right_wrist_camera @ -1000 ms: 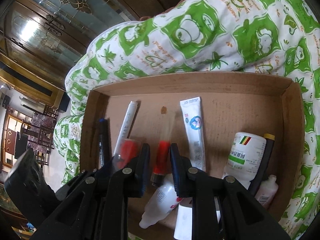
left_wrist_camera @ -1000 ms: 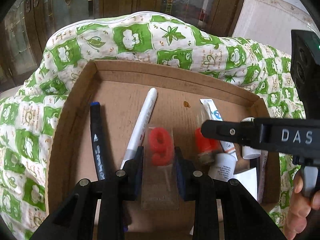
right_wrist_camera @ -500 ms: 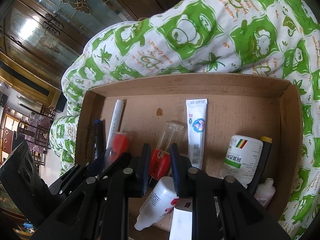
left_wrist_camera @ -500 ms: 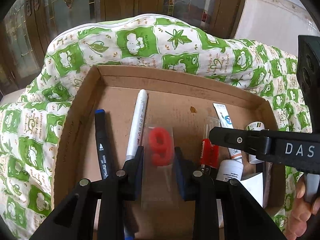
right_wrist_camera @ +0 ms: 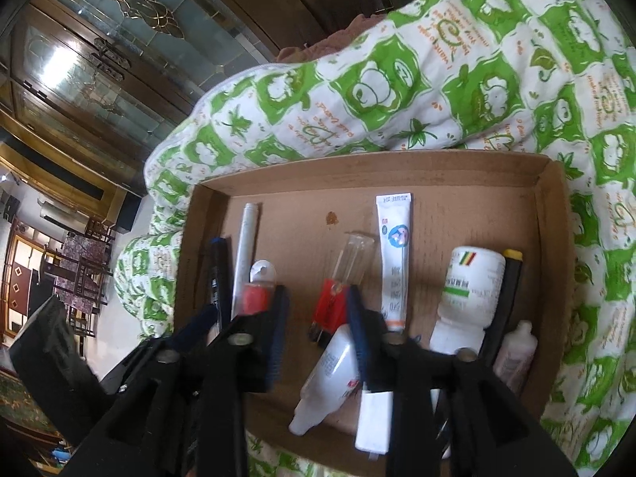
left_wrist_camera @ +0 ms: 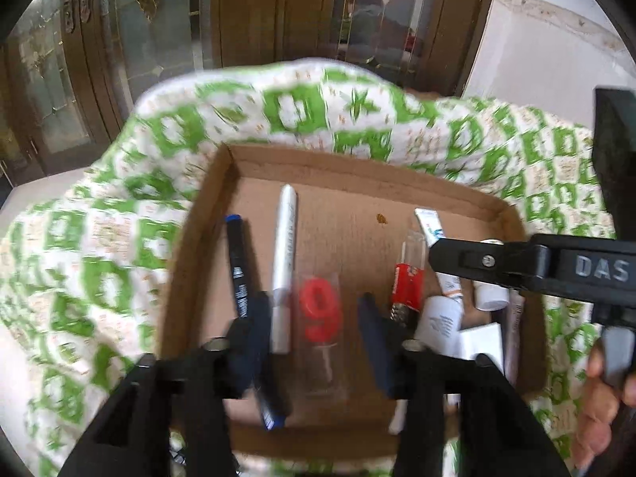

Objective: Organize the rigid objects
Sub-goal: 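Open the right tool to release the lighter while the left tool releases the candle box, then grasp the blue marker with the left tool while the right tool moves toward the black ballpoint pen, then close the right tool on the black ballpoint pen while the left tool holds the blue marker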

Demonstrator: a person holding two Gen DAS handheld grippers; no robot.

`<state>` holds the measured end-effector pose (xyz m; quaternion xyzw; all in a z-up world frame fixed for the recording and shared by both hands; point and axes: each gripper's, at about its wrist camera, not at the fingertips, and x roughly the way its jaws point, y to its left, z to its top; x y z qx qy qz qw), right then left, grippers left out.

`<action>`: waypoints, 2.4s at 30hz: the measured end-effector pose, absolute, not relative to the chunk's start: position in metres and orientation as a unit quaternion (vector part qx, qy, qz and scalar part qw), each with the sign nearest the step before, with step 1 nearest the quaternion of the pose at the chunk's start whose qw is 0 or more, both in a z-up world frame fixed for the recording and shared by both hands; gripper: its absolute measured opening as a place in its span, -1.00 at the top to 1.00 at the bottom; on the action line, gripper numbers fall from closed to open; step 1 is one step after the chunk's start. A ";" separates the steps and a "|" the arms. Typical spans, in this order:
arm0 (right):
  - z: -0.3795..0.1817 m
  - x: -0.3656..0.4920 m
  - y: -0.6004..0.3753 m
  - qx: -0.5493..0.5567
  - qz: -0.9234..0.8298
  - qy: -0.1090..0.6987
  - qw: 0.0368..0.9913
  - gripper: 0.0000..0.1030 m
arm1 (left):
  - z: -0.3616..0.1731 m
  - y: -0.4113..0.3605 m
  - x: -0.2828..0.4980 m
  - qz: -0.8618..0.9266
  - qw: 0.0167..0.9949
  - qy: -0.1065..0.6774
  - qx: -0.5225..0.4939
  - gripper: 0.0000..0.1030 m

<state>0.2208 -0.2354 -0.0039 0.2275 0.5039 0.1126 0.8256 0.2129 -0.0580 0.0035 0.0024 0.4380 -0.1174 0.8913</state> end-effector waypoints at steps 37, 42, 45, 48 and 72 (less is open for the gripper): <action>-0.035 0.104 -0.128 0.047 0.179 0.573 0.799 -0.41 | -0.046 0.028 0.067 0.021 0.857 0.512 -0.044 0.41; -0.039 0.104 -0.121 0.001 0.176 0.569 0.803 0.08 | -0.043 0.051 0.063 0.009 0.855 0.506 -0.119 0.72; -0.043 0.104 -0.105 -0.054 0.180 0.555 0.810 0.27 | -0.038 0.052 0.055 -0.010 0.855 0.502 -0.126 0.74; -0.045 0.105 -0.087 -0.093 0.194 0.533 0.818 0.30 | -0.037 0.050 0.050 -0.030 0.852 0.506 -0.129 0.74; -0.075 0.077 -0.142 -0.010 0.174 0.690 0.703 0.78 | -0.049 0.014 0.058 -0.141 0.828 0.526 -0.133 0.83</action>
